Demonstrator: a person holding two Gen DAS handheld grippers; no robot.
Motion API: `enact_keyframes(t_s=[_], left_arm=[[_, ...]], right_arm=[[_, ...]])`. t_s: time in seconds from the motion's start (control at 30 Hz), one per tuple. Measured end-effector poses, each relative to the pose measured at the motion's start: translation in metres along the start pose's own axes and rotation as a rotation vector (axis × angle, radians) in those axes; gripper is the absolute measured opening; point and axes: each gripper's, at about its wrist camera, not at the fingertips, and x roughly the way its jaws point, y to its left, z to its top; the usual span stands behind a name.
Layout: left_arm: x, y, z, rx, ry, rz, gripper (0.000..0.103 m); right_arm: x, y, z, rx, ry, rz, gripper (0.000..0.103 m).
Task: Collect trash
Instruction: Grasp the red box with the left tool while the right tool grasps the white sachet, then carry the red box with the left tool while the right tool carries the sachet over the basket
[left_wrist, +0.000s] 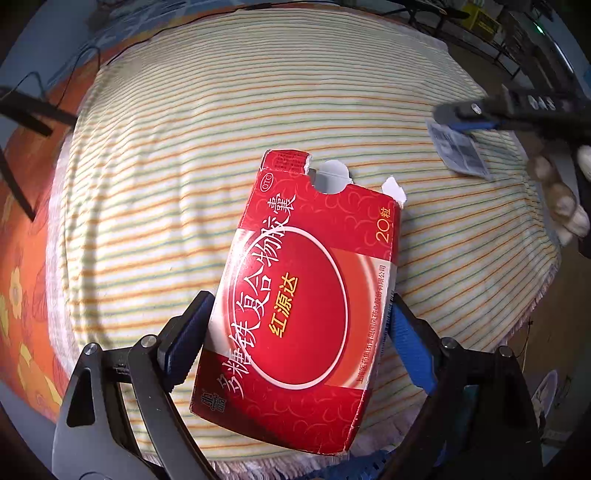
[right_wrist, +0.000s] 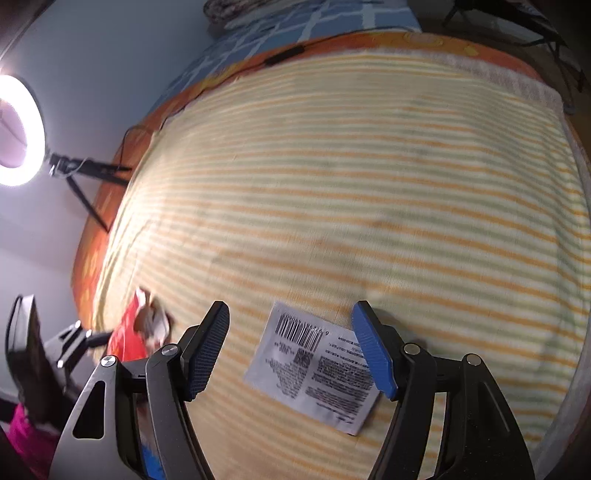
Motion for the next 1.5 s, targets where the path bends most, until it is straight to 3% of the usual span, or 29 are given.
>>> enact_keyframes(t_s=[0.17,0.43,0.57,0.67,0.83,1.03,1.13,1.5], left_arm=[[0.003,0.003,-0.001,-0.018,-0.003,-0.006,0.093],[-0.006,0.041,-0.001,-0.05,-0.011,-0.019,0.092],[-0.008,0.048,-0.011,-0.066,-0.027,-0.022,0.092],[-0.017,0.056,-0.019,-0.074,-0.043,-0.021,0.092],[-0.029,0.063,-0.044,-0.107,-0.068,-0.024,0.092],[-0.043,0.07,-0.075,-0.122,-0.098,-0.014,0.092],[-0.06,0.067,-0.089,-0.12,-0.113,-0.007,0.092],[-0.095,0.053,-0.148,-0.132,-0.139,0.025,0.092]], right_arm=[[-0.003,0.011,-0.023,-0.043,0.081,0.035,0.069],[0.0,0.045,-0.067,-0.325,0.135,-0.164,0.069],[0.001,0.05,-0.076,-0.347,0.107,-0.244,0.067],[0.001,0.058,-0.085,-0.354,0.08,-0.296,0.057],[-0.008,0.06,-0.098,-0.311,0.045,-0.279,0.047],[-0.023,0.069,-0.107,-0.294,-0.01,-0.277,0.047],[-0.034,0.077,-0.12,-0.273,-0.038,-0.236,0.047],[-0.065,0.135,-0.178,-0.364,-0.084,-0.145,0.047]])
